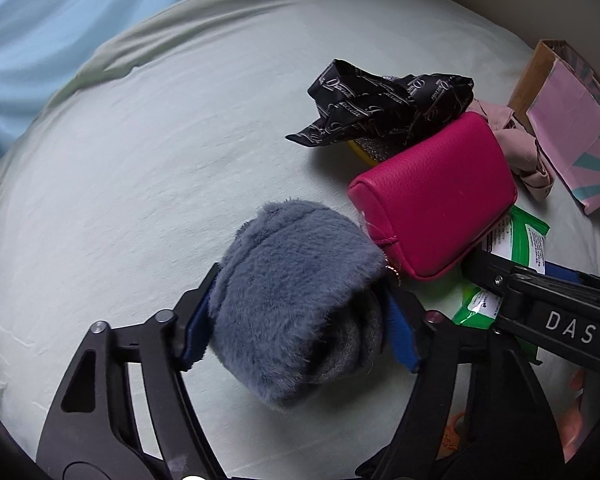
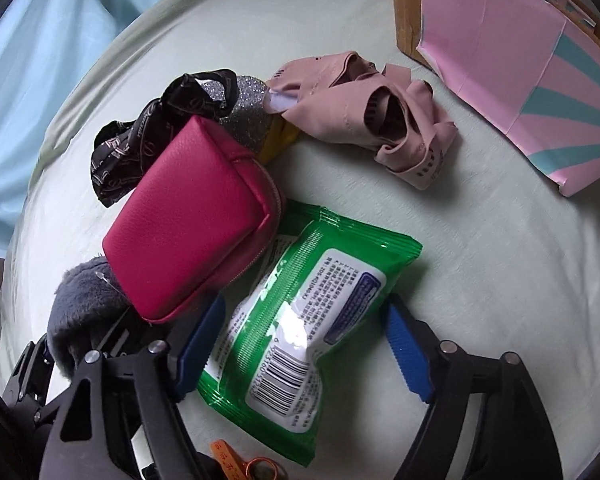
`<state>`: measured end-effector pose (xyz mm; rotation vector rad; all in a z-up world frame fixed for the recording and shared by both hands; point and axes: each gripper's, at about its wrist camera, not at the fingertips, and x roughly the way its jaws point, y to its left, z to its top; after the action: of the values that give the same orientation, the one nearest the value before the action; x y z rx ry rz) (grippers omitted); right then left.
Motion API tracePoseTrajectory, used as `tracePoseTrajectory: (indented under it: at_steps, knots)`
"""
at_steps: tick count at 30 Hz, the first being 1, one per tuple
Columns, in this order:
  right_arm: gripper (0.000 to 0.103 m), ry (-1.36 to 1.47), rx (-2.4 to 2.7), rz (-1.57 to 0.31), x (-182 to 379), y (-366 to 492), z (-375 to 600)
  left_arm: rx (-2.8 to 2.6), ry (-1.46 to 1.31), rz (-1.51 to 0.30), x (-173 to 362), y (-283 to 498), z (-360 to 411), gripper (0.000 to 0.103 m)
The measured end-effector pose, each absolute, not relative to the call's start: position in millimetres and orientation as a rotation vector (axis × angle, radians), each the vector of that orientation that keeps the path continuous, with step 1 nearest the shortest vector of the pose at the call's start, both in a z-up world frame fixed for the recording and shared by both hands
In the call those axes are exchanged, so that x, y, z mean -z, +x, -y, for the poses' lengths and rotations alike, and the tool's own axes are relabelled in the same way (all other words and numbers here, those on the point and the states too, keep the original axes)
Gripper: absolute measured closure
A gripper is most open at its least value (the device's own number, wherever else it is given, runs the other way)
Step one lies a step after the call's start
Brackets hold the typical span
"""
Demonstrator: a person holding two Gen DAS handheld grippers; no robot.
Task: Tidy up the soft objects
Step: 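Grasp the grey fuzzy sock roll with left tool while right tool grasps green wipes pack, then carry grey sock roll and green wipes pack into the box and release both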
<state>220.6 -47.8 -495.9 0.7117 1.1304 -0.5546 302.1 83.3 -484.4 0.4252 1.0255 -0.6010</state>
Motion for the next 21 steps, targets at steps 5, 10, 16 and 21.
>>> tracePoseTrajectory:
  at_steps: [5, 10, 16, 21]
  knots:
    - [0.047, 0.7, 0.539, -1.115, 494, 218, 43, 0.608, 0.405, -1.03, 481, 301, -88, 0.048]
    - [0.055, 0.708, 0.524, -1.108, 486, 207, 45, 0.591, 0.381, -1.024, 467, 293, -91, 0.054]
    - [0.056, 0.696, 0.526, -1.086, 466, 191, 49, 0.557, 0.337, -1.021, 440, 285, -100, 0.054]
    - [0.057, 0.66, 0.486, -1.054, 429, 185, 60, 0.532, 0.297, -1.006, 401, 273, -104, 0.054]
